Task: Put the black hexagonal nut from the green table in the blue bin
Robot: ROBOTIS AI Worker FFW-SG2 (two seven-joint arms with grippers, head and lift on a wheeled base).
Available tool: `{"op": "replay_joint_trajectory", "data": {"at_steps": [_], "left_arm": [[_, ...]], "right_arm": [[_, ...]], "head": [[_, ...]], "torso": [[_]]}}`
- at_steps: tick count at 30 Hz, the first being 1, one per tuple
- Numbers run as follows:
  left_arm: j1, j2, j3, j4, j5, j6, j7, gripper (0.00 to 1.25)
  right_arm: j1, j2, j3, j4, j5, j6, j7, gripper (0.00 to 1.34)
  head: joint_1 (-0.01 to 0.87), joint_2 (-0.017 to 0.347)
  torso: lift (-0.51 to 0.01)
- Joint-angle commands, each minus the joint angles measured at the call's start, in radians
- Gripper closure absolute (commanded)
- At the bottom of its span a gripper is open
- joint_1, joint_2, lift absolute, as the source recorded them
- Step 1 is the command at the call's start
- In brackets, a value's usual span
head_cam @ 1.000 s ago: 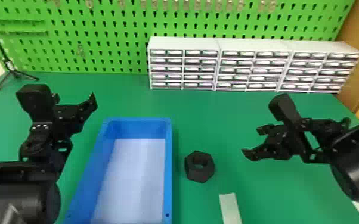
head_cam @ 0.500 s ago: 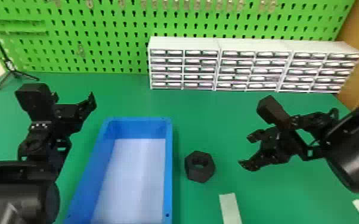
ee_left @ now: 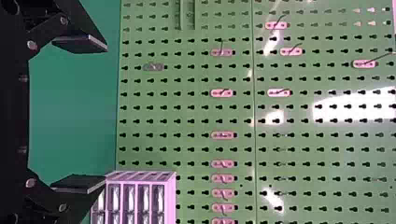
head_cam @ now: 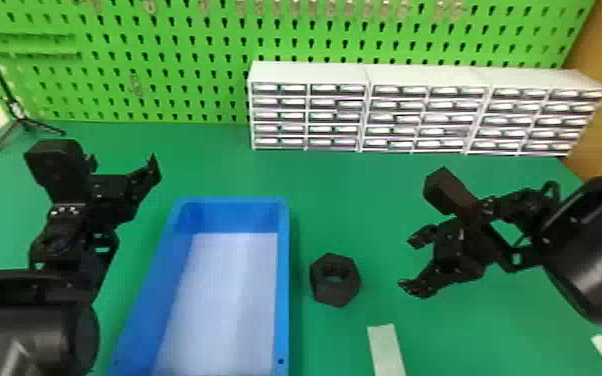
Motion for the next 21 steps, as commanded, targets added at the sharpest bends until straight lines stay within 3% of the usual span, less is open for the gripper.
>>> {"op": "replay_joint_trajectory", "data": {"at_steps": [1, 21], "left_arm": [[0.002, 0.000, 0.002, 0.000, 0.000, 0.000, -0.001, 0.27], [0.004, 0.000, 0.002, 0.000, 0.001, 0.000, -0.001, 0.27]], "right_arm": [[-0.004, -0.003, 0.014, 0.000, -0.009, 0.003, 0.000, 0.30], [-0.017, 0.003, 0.030, 0.000, -0.019, 0.011, 0.005, 0.30]], "head": [[0.686, 0.028], [0.686, 0.028]], "torso": [[-0.096], [-0.096]]}}
